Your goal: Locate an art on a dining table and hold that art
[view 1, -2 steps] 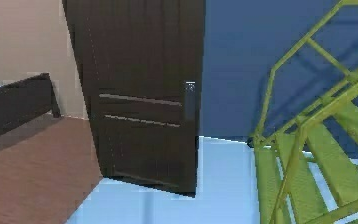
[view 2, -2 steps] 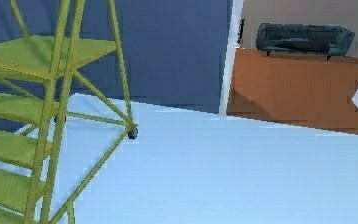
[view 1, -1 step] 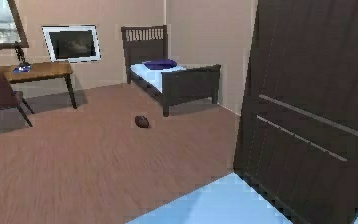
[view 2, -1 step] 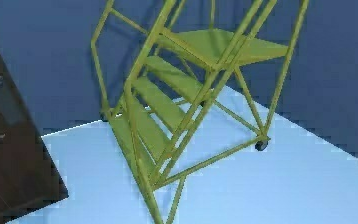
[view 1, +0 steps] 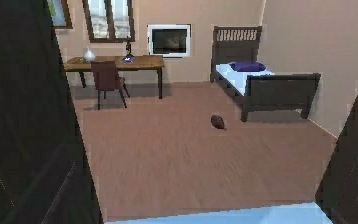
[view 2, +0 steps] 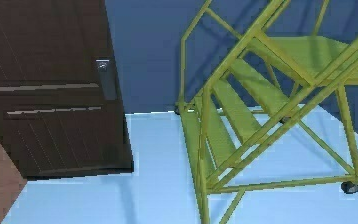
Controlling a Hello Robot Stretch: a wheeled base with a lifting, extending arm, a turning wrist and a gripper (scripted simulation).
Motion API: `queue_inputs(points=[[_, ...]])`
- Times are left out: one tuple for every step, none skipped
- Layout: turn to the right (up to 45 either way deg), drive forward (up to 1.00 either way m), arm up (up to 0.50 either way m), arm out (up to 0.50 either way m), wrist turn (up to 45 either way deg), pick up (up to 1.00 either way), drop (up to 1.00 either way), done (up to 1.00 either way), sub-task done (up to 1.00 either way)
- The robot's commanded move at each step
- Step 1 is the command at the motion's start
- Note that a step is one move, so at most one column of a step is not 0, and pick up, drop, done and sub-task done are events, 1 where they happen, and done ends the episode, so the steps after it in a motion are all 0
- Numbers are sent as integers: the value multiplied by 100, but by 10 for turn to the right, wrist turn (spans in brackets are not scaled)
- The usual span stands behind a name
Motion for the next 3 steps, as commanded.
queue_inputs(points=[[0,25,0,0,0,0,0,0,0],[-90,0,0,0,0,0,0,0,0],[0,100,0,0,0,0,0,0,0]])
